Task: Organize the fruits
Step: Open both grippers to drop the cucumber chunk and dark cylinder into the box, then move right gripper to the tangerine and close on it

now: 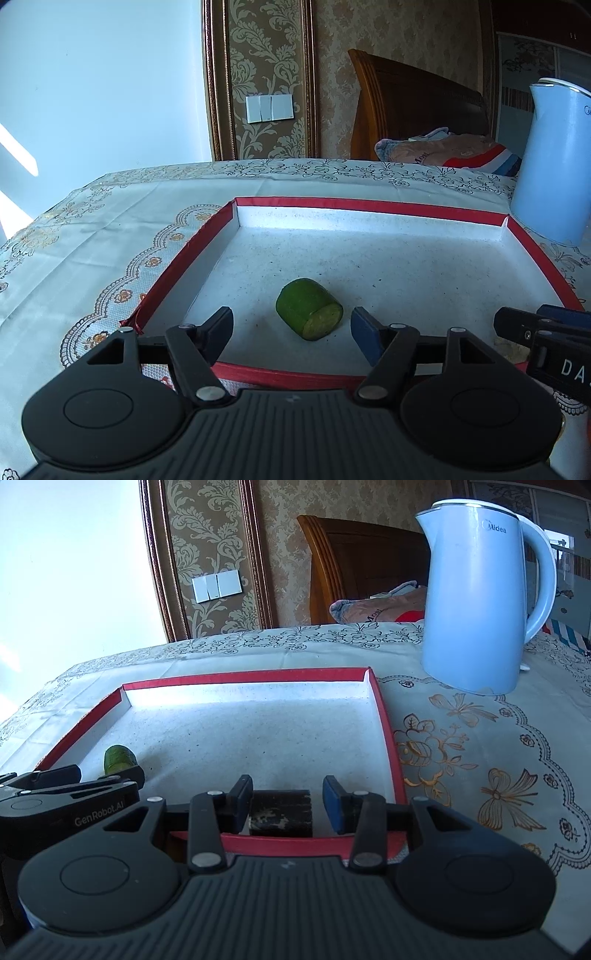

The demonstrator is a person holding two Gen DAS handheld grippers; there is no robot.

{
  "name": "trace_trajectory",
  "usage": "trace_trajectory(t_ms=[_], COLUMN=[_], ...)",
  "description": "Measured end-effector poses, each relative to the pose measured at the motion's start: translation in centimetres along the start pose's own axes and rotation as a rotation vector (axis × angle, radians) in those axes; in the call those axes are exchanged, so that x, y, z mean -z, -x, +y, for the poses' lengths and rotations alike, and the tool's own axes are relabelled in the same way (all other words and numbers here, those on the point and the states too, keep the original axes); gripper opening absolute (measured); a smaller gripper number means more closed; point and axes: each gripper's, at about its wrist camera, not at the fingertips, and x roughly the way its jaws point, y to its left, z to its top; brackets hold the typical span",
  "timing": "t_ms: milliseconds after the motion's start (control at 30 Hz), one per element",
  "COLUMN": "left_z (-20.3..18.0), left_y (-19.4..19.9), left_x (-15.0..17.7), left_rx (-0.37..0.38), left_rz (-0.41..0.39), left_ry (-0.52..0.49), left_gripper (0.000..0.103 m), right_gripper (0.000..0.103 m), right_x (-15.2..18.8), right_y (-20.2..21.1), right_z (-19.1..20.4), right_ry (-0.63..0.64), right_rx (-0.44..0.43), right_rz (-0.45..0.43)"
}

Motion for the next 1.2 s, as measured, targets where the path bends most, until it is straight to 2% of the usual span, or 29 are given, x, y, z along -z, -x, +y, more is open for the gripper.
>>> trace_trajectory(t_ms=[67, 500, 600, 667, 767, 900, 967, 1200], left_z=[0.2, 0.4, 1.6, 2.8, 4.9, 7.2, 7.8, 7.7], left_y=[0.5, 3.7, 4.4, 5.0, 6.1, 7.8, 8.6, 10.1], left_x=[0.1, 1.6, 1.7, 1.8, 2.4, 3.0, 3.5, 5.9], left_rx=[-0.01, -0.017, -0.004, -0.005, 0.027, 0.052, 0.072, 0.139], left_rz=[-0.012, -0.072, -0.071, -0.071, -0.076, -0.093, -0.097, -0.067], left_ry=[0.008, -0.025, 0.03, 0.089, 0.181, 0.243, 0.232, 0.127], left_gripper=[0.08, 0.083, 0.084, 0.084, 0.084, 0.084, 0.084, 0.084], right_gripper=[0.039, 0.039, 0.043, 0.052, 0.053, 0.054, 0.059, 0.06], right_x=[0.0, 0.0, 0.2, 0.4, 0.7, 1.9, 2.7, 5.2], right_y=[0.4, 2.7, 3.6, 4.7, 6.3, 8.1, 9.0, 11.6], right_z=[0.0, -1.0, -1.4, -1.9, -2.6, -4.1, -4.9, -6.9], right_ry=[0.0, -0.039, -0.053, -0.069, -0.079, -0.089, -0.082, -0.032], right_rx=[0.004, 0.011, 0.008, 0.008, 0.002, -0.009, -0.009, 0.028], right_rz=[-0.02, -0.106, -0.136, -0.175, -0.217, -0.206, -0.19, -0.143])
